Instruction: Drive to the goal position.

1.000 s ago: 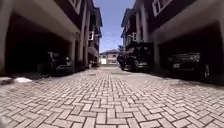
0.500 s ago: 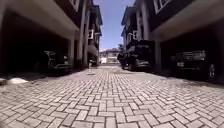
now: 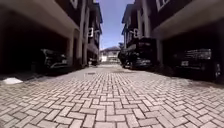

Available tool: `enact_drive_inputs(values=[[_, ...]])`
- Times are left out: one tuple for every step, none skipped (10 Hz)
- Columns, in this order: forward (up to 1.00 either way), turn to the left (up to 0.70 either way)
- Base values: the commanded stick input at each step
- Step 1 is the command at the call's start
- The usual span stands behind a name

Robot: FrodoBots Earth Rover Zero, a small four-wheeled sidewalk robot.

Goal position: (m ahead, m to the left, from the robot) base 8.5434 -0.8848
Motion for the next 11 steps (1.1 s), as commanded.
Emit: enact_drive_inputs(values=[[0.5,0.0],[0.5,0.0],[0.5,0.0],[0.5,0.0],[0.5,0.0],[0.5,0.0],[0.5,0.0],[0.5,0.0],[0.5,0.0],[0.5,0.0],[0.5,0.0]])
